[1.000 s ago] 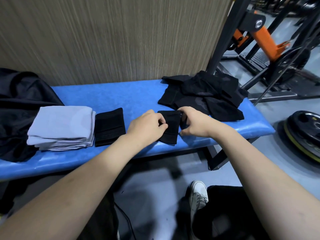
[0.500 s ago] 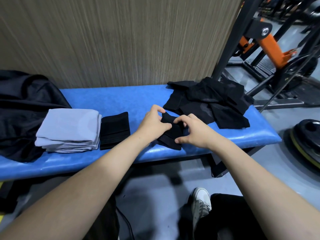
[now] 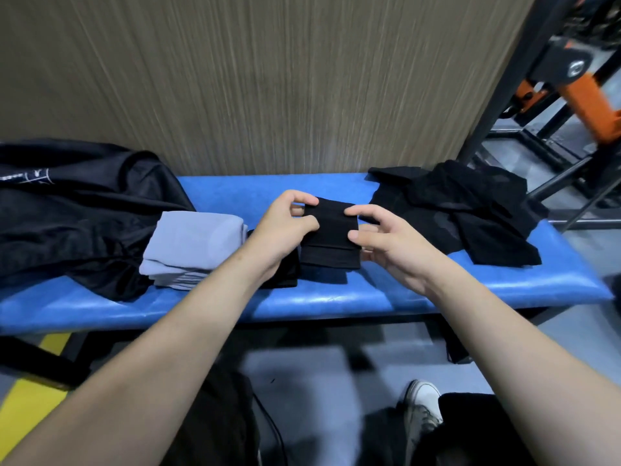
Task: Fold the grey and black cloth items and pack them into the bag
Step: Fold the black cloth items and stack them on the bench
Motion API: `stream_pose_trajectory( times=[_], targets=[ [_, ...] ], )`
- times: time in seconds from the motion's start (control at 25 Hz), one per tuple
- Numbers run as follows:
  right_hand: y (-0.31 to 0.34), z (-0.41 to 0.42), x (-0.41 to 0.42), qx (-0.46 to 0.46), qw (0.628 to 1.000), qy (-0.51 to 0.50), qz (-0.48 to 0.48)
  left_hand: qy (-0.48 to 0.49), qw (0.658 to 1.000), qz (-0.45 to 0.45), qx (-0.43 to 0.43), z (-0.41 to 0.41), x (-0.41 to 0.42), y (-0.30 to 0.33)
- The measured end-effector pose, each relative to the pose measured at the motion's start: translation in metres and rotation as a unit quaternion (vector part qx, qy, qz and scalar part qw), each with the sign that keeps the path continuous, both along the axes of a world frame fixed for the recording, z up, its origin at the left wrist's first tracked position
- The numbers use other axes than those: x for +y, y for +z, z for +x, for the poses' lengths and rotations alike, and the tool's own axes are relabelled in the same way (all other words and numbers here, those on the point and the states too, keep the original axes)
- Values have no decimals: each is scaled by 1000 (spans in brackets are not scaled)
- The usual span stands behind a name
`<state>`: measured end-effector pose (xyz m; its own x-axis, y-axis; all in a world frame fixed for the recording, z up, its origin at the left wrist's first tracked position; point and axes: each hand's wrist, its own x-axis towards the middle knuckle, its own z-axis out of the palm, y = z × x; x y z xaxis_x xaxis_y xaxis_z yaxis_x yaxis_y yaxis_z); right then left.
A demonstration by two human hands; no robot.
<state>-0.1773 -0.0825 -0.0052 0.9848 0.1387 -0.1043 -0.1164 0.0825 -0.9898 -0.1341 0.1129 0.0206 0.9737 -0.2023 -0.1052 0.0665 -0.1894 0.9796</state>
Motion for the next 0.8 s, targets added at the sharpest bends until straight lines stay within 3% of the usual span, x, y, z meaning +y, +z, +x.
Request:
stream_pose_trajectory(
  times=[0.08,0.24,0.48,0.64,0.8],
  targets=[
    [0,7,21,-2,1000,-2,-23,17,993,95,-69,1,23,0],
    [-4,21,61,-19,991,-9,-134,9,928,318,-196,0,60,-9],
    [-13,34,90,-61,971,-29,-231,-11,899,381,-217,6,79,-19],
    [-25,42,92,-117,937,-18,-328,-26,837,488,-246,8,79,-25],
    [-31,44,90,-158,910,-12,-383,-60,814,527,-237,7,77,-28]
  ],
)
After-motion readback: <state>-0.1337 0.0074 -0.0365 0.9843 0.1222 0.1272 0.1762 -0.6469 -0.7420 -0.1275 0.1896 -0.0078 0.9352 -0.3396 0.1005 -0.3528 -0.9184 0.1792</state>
